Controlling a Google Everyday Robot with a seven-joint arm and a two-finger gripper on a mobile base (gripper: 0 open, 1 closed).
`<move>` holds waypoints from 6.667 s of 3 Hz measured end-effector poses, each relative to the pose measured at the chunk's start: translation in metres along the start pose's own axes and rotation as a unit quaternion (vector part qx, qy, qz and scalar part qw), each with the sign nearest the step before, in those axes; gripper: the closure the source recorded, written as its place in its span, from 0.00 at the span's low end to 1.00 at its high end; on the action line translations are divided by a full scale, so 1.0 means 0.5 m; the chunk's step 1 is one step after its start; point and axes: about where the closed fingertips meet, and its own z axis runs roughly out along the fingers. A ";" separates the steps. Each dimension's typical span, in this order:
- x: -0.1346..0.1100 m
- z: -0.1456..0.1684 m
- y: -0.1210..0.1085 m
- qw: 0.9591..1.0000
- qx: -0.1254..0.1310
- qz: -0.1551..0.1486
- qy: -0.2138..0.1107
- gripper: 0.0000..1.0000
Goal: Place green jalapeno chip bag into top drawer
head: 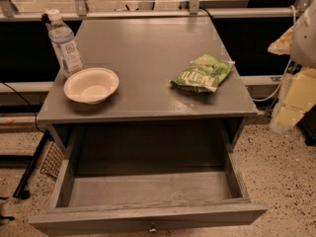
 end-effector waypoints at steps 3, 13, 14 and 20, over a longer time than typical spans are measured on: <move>-0.025 0.077 -0.102 0.999 0.006 0.029 -0.042 0.00; -0.186 0.214 -0.208 0.993 0.008 0.037 -0.112 1.00; -0.191 0.149 -0.109 0.991 -0.041 -0.053 -0.118 1.00; -0.197 0.284 0.244 0.951 -0.133 -0.260 -0.102 1.00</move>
Offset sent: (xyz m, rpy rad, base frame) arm 0.0761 -0.0057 -0.0188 0.1182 -0.0288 -0.0708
